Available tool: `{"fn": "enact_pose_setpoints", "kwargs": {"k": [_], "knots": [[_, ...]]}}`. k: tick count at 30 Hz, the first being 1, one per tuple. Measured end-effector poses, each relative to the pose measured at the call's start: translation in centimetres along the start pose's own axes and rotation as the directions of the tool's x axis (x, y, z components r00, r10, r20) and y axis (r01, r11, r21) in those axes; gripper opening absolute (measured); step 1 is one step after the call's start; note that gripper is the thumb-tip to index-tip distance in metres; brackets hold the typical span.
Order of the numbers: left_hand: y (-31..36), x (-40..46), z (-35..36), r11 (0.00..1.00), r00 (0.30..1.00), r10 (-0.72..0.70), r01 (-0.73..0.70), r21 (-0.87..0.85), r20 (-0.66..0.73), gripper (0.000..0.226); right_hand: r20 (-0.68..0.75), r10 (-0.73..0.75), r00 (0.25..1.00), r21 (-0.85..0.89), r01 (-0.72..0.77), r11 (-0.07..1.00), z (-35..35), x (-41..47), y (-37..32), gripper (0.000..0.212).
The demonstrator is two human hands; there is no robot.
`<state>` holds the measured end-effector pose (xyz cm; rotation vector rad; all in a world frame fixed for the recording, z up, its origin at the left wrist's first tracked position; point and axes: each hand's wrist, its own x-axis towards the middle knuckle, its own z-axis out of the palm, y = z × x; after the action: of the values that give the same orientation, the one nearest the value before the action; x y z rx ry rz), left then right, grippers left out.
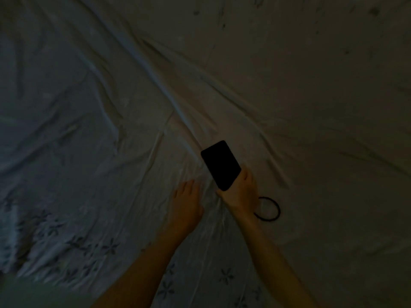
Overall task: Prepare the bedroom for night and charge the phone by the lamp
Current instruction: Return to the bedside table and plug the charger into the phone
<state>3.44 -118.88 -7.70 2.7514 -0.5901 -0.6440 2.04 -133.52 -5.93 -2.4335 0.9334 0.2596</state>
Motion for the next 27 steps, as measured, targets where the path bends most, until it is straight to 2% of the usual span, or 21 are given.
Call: {"fn": "enact_pose_setpoints", "kwargs": {"k": [6,8,13,15,17,21,25,27], "knots": [[0.6,-7.0,-4.2,0.98,0.981,-0.169,0.156,-0.125,-0.096,0.066,0.045,-0.09,0.995,-0.003,0.09,0.996,-3.2,-4.7,-2.4,0.098],[0.6,-9.8,-5.4,0.966,0.962,-0.209,0.174,-0.193,-0.178,0.07,0.044,-0.158,0.986,0.014,0.158,0.987,-5.0,-6.6,-3.8,0.097],[2.5,-18.0,-11.2,0.897,0.837,-0.403,0.281,-0.341,-0.37,0.061,0.028,-0.369,0.929,0.046,0.368,0.929,-9.7,-12.2,-8.5,0.088],[2.3,-21.1,-12.8,0.889,0.774,-0.447,0.326,-0.322,-0.449,0.06,0.04,-0.445,0.895,0.034,0.444,0.895,-11.3,-14.6,-10.8,0.091],[1.5,-24.2,-14.3,0.869,0.719,-0.491,0.367,-0.331,-0.493,0.056,0.043,-0.534,0.845,0.036,0.533,0.846,-12.4,-17.2,-13.0,0.091],[0.0,-31.1,-17.2,0.809,0.593,-0.586,0.465,-0.359,-0.553,0.059,0.059,-0.715,0.696,0.07,0.712,0.699,-12.6,-22.8,-16.9,0.088],[-2.8,-38.0,-17.7,0.725,0.426,-0.666,0.564,-0.396,-0.612,0.06,0.132,-0.846,0.517,0.13,0.837,0.532,-10.9,-29.0,-20.9,0.087],[-4.5,-41.6,-17.9,0.66,0.338,-0.715,0.616,-0.43,-0.612,0.059,0.179,-0.878,0.444,0.179,0.862,0.473,-9.4,-32.3,-22.7,0.079]]}}
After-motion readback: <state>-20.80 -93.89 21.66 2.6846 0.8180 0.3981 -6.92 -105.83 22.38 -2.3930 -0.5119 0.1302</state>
